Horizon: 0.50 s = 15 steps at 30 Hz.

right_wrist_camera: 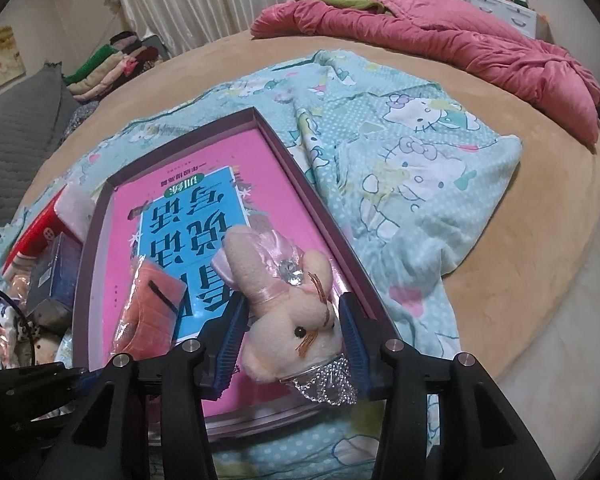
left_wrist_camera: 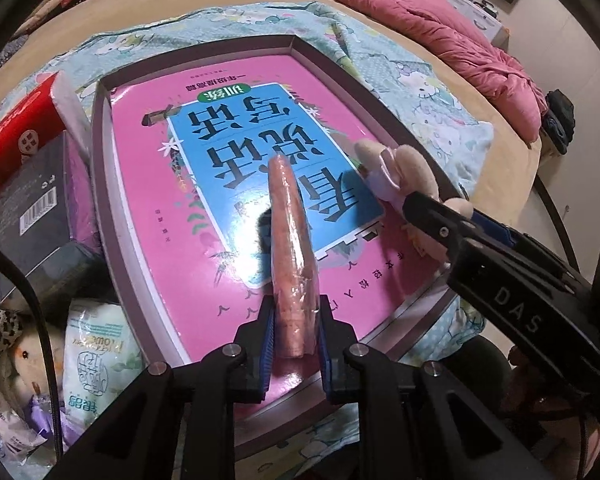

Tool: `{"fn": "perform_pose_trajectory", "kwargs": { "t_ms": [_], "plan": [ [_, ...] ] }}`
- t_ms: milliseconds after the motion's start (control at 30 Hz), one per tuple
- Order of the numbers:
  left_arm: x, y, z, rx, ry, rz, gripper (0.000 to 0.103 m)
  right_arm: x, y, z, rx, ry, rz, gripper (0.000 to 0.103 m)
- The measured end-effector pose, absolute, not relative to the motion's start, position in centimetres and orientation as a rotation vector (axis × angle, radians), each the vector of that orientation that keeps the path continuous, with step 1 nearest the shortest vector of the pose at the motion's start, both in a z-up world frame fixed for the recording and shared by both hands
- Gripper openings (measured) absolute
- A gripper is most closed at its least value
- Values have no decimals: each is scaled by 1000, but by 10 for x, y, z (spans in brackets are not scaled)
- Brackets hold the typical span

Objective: Organize soft objects
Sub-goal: 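Open left gripper dropping towel onto book while right gripper releases bunny beside it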

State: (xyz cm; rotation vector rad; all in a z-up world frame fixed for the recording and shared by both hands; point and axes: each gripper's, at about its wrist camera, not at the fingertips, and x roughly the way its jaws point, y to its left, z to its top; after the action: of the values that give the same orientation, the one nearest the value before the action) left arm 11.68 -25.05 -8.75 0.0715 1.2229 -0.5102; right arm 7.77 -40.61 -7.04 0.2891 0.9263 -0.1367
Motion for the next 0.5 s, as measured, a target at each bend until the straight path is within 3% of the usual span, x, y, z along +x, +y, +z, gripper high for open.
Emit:
{"fn": "perform_pose_trajectory", "kwargs": {
  "t_ms": [67,167,500],
  "plan": [
    [116,-249,-86,67,1219,-510,27,75,-408,-67,296,906,-143,61],
    [115,-247,-84,59,1216,-514,38,73,-408,-64,300,890,-147,62],
    [109,-241,-73,76,1188,-509,46,65,-410,-53,301,833,-172,67]
  ]
}}
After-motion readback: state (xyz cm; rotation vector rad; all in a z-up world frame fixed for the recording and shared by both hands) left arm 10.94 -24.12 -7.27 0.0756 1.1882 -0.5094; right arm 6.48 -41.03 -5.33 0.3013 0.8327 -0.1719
